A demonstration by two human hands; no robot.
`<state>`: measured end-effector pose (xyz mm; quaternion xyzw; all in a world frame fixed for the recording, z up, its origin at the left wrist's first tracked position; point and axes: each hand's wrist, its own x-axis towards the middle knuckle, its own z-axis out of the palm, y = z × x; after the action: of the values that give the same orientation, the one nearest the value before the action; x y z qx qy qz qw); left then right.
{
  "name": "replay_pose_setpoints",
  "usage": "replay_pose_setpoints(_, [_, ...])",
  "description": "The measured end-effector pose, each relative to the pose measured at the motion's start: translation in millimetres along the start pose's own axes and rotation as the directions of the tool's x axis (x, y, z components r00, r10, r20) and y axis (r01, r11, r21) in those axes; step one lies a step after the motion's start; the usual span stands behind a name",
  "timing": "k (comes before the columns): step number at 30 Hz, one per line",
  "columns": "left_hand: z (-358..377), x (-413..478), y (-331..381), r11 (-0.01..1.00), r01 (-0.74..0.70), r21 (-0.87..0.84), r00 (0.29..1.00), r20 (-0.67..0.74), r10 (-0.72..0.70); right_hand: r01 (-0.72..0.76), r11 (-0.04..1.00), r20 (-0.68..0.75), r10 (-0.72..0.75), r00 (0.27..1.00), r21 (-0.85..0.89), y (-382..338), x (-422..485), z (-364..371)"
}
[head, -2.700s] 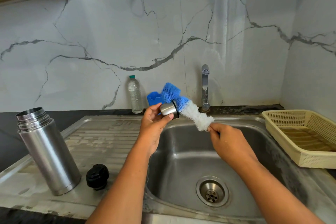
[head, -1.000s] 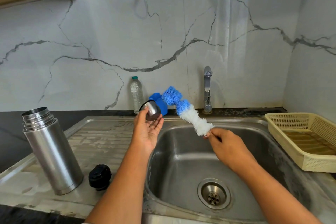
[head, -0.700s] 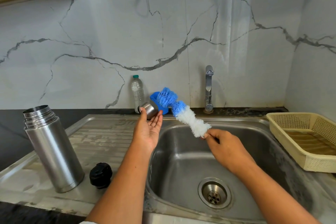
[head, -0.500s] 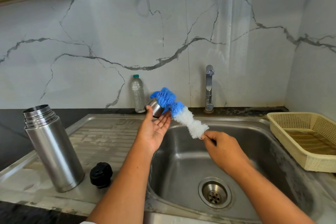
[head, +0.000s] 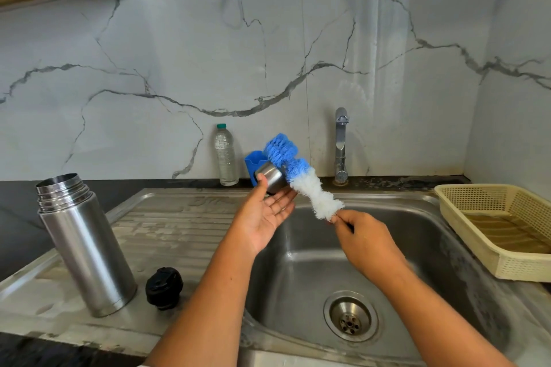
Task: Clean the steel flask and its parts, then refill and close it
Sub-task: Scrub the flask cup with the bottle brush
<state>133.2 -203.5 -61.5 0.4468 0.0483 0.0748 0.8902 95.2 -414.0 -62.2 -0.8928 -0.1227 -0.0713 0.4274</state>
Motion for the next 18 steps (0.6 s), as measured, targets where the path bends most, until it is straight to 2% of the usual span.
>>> replay_pose_setpoints(4, [-6.8,4.0,6.0,0.997,-0.069,0.033,0.997,-0.033,0.070,-0.040,0.999,-0.050,0.039,0.998,-0.020,6.3,-0.8,-11.0])
replay_pose_setpoints(9, [-10.3,10.4,5.6,0.960,-0.173,0.221,0.969,-0.136,0.206,0.060,0.996,-0.028,-0.062,0.998,-0.073,1.5,-4.4,-13.4])
replay_pose_setpoints(13, [-9.1,8.2,0.0,0.835,-0.236,0.498,0.954,-0.042,0.295,0.074,0.985,-0.037,-0.081,0.996,-0.156,1.7,-2.7,-12.5])
replay_pose_setpoints(16, [-6.4,5.7,-1.4,0.742,-0.260,0.618,0.952,0.037,0.303,0.064,0.979,-0.054,-0.075,0.996,-0.191,7.7,0.7,-17.3])
replay_pose_setpoints(18, [-5.9,5.9,-2.6,0.714,-0.258,0.651,0.955,0.058,0.292,0.042,0.984,-0.052,-0.052,0.997,-0.171,11.5,3.2,-19.5])
